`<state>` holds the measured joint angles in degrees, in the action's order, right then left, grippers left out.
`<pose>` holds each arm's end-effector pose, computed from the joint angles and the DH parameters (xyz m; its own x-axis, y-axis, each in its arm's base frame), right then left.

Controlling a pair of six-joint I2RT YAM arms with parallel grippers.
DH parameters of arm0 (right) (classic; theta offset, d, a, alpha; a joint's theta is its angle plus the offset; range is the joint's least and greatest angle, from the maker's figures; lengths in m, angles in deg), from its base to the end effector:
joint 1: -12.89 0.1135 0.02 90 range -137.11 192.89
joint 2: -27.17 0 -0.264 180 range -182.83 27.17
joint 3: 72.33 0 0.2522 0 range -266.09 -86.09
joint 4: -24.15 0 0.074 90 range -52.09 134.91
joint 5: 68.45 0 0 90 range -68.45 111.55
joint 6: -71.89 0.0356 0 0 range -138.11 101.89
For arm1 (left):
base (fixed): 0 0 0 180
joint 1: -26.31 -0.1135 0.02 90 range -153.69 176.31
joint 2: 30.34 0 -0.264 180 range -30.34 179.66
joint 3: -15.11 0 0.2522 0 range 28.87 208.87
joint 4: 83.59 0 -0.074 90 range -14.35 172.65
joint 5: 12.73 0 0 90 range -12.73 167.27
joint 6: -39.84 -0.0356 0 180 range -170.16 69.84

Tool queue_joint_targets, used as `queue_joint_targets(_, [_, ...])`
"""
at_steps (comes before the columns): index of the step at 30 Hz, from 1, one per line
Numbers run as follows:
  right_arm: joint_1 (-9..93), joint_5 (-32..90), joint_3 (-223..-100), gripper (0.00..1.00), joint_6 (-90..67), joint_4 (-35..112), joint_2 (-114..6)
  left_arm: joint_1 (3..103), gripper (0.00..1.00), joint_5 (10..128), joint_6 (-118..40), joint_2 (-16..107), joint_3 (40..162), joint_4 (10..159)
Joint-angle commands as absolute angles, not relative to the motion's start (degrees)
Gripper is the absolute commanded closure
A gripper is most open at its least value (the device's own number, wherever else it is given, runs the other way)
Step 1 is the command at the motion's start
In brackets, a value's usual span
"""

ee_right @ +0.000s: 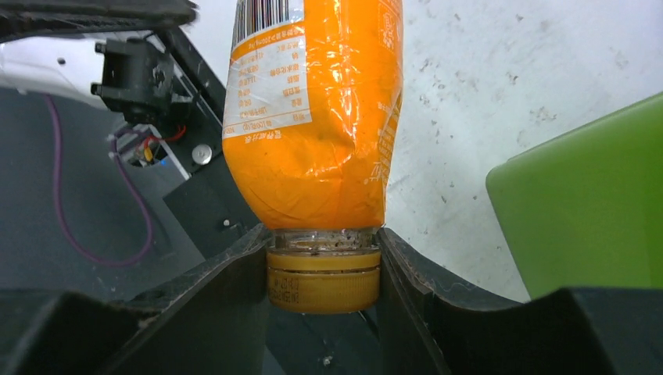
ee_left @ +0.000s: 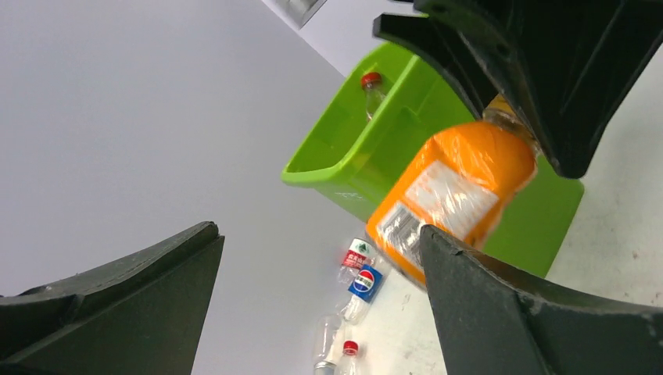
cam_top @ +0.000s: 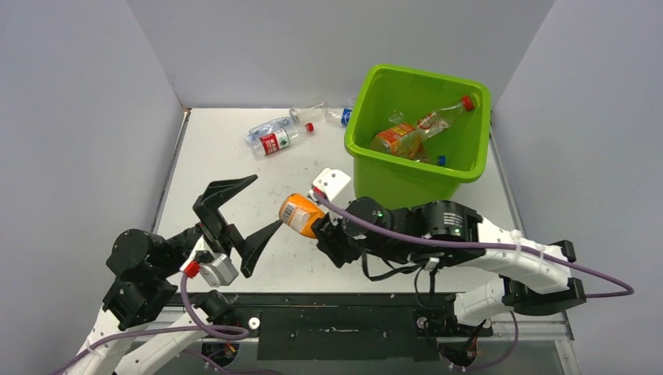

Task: Put the plastic bottles in the bin
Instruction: Place the plastic bottle in the trash bin.

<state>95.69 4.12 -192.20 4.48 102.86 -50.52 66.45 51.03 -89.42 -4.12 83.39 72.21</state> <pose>0.0403 0.2342 0.4765 -0.4209 -0.4076 -0.8104 -0.8174 0.5577 0.1440 0.0443 -0.0580 0.4316 0.7511 0.1092 -0.6512 0.5484 0.4460 0.7073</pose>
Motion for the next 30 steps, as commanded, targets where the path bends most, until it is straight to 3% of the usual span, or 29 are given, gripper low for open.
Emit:
queue_joint_targets(1, [95.35,6.96,-198.08,0.95,5.60,105.26,-52.58,69.00,0.03,49.92,-101.08,-1.16,85.86,62.69])
queue_joint_targets(17, [92.33,7.84,-210.23,0.95,1.33,108.69,-62.79,75.13,0.00,54.62,-103.17,0.39,85.71,52.62])
queue_joint_targets(30, [92.67,11.36,-211.33,0.95,0.51,104.78,-62.95,77.37,0.43,60.53,-95.36,5.70,81.48,61.95])
